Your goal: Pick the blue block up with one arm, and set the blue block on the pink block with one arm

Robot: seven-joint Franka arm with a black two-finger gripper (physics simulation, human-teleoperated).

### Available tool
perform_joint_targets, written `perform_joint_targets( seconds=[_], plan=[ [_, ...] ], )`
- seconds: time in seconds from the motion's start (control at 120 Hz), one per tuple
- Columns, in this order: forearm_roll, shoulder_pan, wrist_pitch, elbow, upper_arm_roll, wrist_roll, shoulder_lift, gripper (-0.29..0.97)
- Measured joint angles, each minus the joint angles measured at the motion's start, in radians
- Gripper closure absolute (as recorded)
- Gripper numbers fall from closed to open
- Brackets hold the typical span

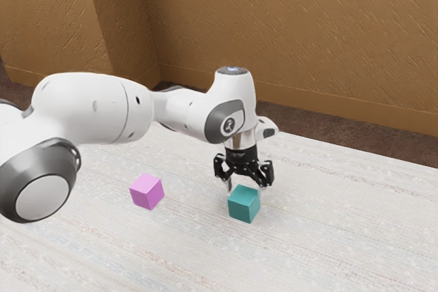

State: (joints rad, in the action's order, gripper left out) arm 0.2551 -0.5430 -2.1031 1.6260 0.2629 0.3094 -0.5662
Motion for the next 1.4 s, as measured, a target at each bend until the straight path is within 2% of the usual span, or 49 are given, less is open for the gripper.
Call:
perform_joint_targets(
  seconds=[0.292, 0.858, 1.067, 1.4],
  plan=[
    [-0.003, -0.018, -0.065, 0.087, 0.004, -0.017, 0.049, 0.06],
    [-0.016, -0.039, -0.13, 0.151, 0.003, -0.153, 0.059, 0.08],
    [-0.018, -0.039, -0.14, 0.152, 0.004, -0.167, 0.049, 0.13],
    [-0.067, -0.041, -0.157, 0.148, 0.007, -0.157, 0.039, 0.25]
  ],
)
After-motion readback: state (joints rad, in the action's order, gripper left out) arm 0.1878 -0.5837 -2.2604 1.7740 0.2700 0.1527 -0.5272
